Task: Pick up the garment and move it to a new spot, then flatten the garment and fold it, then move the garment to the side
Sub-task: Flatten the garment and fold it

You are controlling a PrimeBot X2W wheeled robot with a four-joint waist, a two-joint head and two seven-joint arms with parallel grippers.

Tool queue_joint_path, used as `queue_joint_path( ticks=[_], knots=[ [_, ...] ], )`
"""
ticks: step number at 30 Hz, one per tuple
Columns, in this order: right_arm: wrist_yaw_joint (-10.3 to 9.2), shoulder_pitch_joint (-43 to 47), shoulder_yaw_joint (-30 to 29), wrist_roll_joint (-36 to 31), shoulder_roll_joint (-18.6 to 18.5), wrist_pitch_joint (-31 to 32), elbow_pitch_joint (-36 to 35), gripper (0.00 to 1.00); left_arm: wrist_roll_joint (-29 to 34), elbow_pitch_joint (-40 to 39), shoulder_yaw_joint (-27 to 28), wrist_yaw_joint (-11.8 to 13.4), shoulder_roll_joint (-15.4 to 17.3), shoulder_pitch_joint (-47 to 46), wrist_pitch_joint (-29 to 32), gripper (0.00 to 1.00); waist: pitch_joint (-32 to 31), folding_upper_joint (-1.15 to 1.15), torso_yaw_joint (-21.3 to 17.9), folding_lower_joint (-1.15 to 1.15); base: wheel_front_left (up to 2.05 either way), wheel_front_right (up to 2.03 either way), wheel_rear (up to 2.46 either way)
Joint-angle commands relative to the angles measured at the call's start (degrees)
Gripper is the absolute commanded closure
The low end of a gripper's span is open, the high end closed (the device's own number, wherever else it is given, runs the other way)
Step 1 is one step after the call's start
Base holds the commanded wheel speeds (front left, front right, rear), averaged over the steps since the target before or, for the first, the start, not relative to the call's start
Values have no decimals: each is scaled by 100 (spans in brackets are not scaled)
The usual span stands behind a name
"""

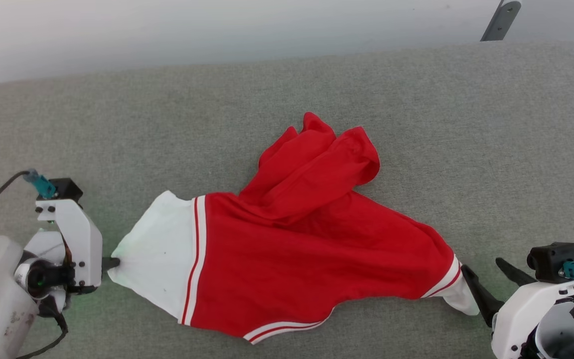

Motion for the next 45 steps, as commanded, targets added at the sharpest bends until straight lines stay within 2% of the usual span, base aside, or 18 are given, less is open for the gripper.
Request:
queue_joint_path(
  ticks=[1,5,17,18,19,20,21,31,36,37,38,45],
  knots=[
    [-8,52,40,37,-52,67,-30,0,89,126,-61,81,67,112,-7,100,3,0,14,0,0,0,0],
    [-8,54,141,220,-153,306,-6,0,92,96,-77,81,25,90,-15,100,9,0,68,0,0,0,0],
    [-8,13,231,243,-238,63,59,0,37,-215,-136,20,-70,127,-14,100,-136,0,126,0,0,0,0],
    [-8,18,237,253,-248,53,63,0,45,-235,-147,33,-67,124,0,84,-157,0,120,0,0,0,0],
    [-8,21,245,259,-258,38,68,0,67,-263,-160,44,-57,112,23,60,-172,0,115,0,0,0,0],
    [-8,22,258,263,-266,25,74,0,71,-293,-165,54,-57,106,30,20,-190,0,107,0,0,0,0],
    [-8,22,269,269,-274,18,75,0,82,-332,-164,61,-53,89,12,0,-204,0,100,0,0,0,0],
    [-8,17,297,279,-327,-79,-60,0,185,-506,-291,170,9,107,174,0,-258,0,-21,0,0,0,0],
    [-8,80,220,272,-285,-36,-224,0,306,-353,-458,193,-11,271,179,0,-215,0,-93,0,0,0,0],
    [-8,105,204,282,-287,4,-264,0,302,-304,-469,175,-29,289,156,40,-202,0,-102,0,0,0,0],
    [-8,120,210,296,-305,53,-300,0,262,-261,-459,153,-56,311,134,100,-186,0,-114,0,0,0,0],
    [-9,297,335,619,-402,701,-424,0,192,-59,-445,59,-201,216,14,100,-86,0,-98,0,0,0,0]
  ],
)
